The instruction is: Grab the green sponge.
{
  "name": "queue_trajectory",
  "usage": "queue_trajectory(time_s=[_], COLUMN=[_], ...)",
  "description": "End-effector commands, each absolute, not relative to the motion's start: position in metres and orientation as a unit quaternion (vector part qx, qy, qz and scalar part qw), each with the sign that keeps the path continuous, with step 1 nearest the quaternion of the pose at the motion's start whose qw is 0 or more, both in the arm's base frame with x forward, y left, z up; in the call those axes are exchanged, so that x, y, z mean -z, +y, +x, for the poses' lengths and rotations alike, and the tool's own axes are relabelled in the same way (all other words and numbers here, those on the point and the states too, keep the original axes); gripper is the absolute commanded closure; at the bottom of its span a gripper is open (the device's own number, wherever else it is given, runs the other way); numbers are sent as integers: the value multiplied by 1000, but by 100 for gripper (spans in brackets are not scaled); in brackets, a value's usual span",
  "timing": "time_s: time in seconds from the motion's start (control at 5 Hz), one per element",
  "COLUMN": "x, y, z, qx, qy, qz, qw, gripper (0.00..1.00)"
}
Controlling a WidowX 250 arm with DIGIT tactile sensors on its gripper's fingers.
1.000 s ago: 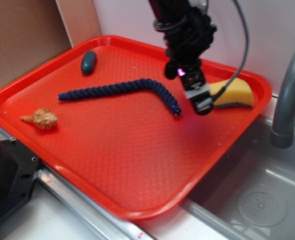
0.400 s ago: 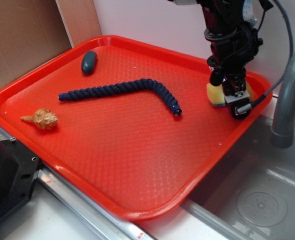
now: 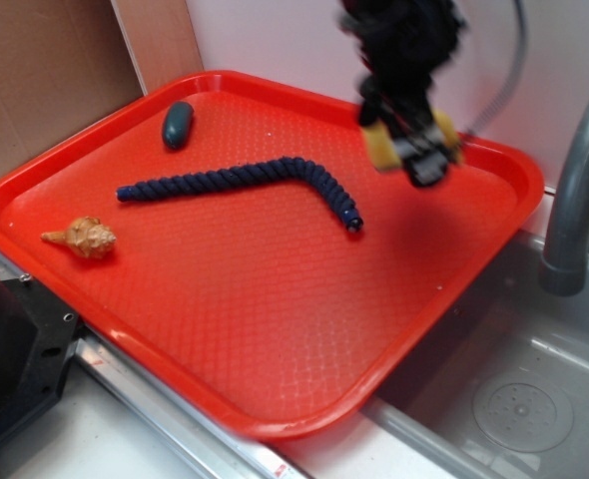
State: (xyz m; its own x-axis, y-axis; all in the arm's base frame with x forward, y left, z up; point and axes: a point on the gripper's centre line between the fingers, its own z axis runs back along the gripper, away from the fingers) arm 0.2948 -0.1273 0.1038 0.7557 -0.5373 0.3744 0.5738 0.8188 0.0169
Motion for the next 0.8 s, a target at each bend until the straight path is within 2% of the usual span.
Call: queue_trajectory(time_s=[0.0, 0.2, 0.4, 0.6], x=[-179, -187, -197, -205], y=[-47, -7, 38, 34], z=[249, 223, 187, 156], qx=[144, 31, -96, -217], qy=[-132, -147, -123, -160], qz=[-101, -14, -12, 5], qw=[976, 989, 988, 963], gripper=[100, 100, 30, 100])
